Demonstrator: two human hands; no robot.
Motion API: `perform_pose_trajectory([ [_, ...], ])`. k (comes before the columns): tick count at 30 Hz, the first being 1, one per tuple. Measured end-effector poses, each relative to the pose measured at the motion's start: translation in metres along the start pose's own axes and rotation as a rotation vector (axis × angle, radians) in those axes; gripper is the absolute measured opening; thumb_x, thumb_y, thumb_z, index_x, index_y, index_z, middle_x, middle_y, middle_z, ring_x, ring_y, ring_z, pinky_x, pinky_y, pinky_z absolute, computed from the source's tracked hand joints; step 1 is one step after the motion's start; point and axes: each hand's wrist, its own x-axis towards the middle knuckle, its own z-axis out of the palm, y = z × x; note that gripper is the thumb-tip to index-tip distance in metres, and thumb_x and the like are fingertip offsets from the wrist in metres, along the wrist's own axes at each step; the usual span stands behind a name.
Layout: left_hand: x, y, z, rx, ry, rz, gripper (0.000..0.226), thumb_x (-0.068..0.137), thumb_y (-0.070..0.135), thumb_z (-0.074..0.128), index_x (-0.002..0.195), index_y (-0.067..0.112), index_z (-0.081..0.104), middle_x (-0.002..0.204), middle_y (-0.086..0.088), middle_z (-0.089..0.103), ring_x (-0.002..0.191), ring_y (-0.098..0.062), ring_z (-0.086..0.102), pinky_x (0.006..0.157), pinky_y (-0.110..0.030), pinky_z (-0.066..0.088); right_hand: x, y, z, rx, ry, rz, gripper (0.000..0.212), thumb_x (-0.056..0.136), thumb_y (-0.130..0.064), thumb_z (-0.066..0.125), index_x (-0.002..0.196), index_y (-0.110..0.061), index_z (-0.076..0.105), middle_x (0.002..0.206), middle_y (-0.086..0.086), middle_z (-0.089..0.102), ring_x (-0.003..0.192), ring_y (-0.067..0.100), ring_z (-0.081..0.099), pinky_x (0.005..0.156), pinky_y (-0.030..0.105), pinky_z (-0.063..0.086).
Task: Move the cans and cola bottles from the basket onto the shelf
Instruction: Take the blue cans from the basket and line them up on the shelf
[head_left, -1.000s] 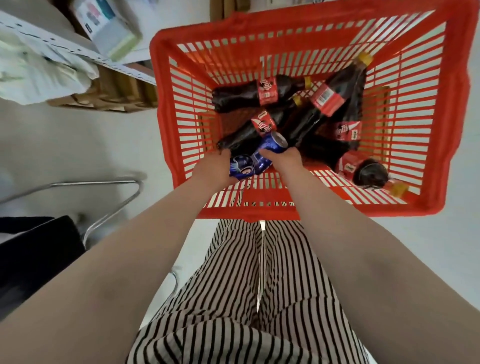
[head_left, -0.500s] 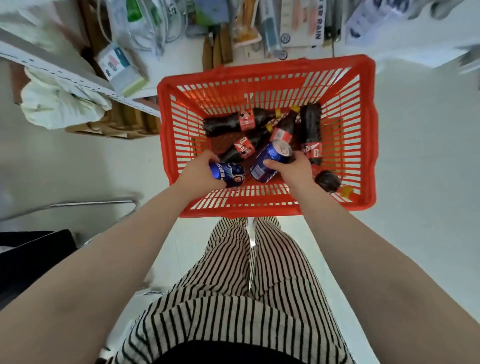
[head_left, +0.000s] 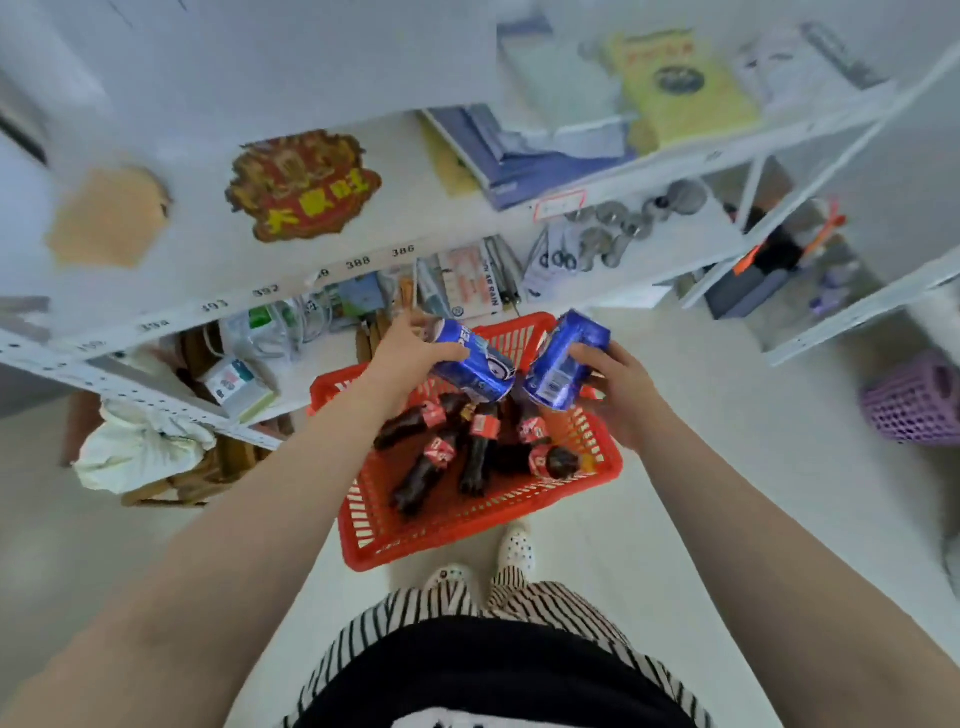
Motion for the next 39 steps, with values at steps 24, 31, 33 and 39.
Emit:
perform_pose_trajectory([
  [24,-0.136,0.092,0.217,-0.329,-0.735,-0.167,0.020,0.086,0.032,0.062,0.097,0.015,0.064,0.086,-0.006,0.068,0.080,-0.025,0.065,0.077,-0.038,0.055,-0.178,-0.018,-0.158,0.529,0.379,-0.212,0.045,0.084,-0.043,0.064,0.117,-0.012,0.060,0.098,0.008,0.068,0.086,0.022,0.065,0.088,0.042,0.052],
  [31,-0.201,0.071,0.343,-0.144,-0.810,-0.203,0.042,0.079,0.035,0.073,0.107,0.007,0.059,0.091,-0.011,0.068,0.085,-0.025,0.067,0.090,-0.043,0.053,-0.248,-0.002,-0.274,0.509,0.498,-0.201,0.068,0.064,-0.042,0.076,0.120,-0.010,0.056,0.106,0.009,0.068,0.084,0.020,0.066,0.073,0.035,0.054],
  [33,-0.221,0.059,0.382,-0.154,-0.870,-0.250,0.036,0.082,0.032,0.071,0.106,0.007,0.060,0.090,-0.011,0.068,0.080,-0.025,0.068,0.078,-0.040,0.057,-0.272,0.007,-0.314,0.591,0.517,-0.218,0.064,0.069,-0.040,0.075,0.123,-0.010,0.055,0.109,0.010,0.068,0.086,0.021,0.065,0.076,0.036,0.055],
  [39,-0.281,0.030,0.489,-0.201,-0.996,-0.356,0.039,0.084,0.034,0.062,0.110,0.005,0.061,0.091,-0.016,0.068,0.082,-0.029,0.066,0.097,-0.045,0.048,-0.342,0.030,-0.420,0.807,0.567,-0.259,0.031,0.086,-0.036,0.065,0.105,-0.012,0.057,0.092,0.007,0.067,0.083,0.020,0.063,0.096,0.044,0.048],
])
